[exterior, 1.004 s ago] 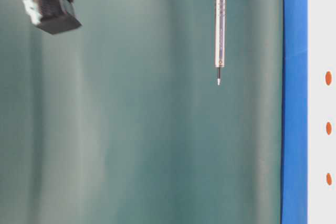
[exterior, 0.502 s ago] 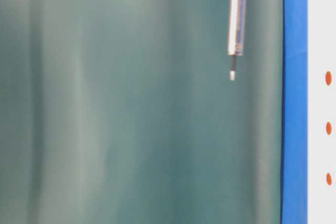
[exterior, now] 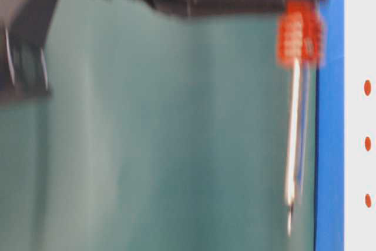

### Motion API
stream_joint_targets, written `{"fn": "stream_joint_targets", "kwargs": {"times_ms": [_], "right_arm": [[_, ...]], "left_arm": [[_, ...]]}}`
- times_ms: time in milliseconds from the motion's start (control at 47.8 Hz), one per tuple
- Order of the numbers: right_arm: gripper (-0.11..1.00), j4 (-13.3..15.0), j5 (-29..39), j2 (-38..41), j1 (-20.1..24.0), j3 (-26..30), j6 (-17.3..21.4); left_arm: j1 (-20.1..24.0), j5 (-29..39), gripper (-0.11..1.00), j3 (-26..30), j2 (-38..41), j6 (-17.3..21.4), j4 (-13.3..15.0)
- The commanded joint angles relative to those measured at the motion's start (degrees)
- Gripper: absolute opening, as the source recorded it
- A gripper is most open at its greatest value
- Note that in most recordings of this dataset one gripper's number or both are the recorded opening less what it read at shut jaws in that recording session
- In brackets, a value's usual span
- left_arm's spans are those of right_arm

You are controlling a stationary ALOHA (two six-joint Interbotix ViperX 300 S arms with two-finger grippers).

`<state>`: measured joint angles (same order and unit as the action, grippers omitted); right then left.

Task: Touch the tip of the soldering iron to the mark.
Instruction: 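Lift the iron and carry it back to its spot in front, then open the right gripper to release the iron on the table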

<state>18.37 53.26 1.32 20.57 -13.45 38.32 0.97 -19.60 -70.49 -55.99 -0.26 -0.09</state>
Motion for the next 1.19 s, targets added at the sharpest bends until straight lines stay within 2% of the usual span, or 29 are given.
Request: {"fn": "stream_joint_targets", "kwargs": {"times_ms": [0,126,335,607,941,1172], "right_arm": [[0.06,0.35,-0.88,1.41,-0.70,4.48,-0.88],[0.06,0.26,-2.02,4.57,-1.32,8.70,-3.52],[0.06,0.26,-2.37,7.47,-1.93,12.04,-4.66],[0.06,0.09,-5.10,8.26,-2.11,9.84,-4.31],[0.06,-0.88,-19.95,12.57,-2.37,3.25,-2.55],[0.06,-0.88,-27.07,16.52,-2.64,1.76,-2.20]], "left_arm": [[0.09,-0.53,0.00,0.62,0.26,-0.09,0.00],[0.09,-0.53,0.00,0.62,0.18,-0.35,0.00],[0.09,-0.53,0.00,0.53,0.26,-1.32,0.00],[0.09,-0.53,0.00,0.53,0.18,-1.32,-0.09],[0.09,-0.44,0.00,0.44,0.18,-1.32,0.00],[0.09,-0.44,0.00,0.44,0.18,-1.32,0.00]]}}
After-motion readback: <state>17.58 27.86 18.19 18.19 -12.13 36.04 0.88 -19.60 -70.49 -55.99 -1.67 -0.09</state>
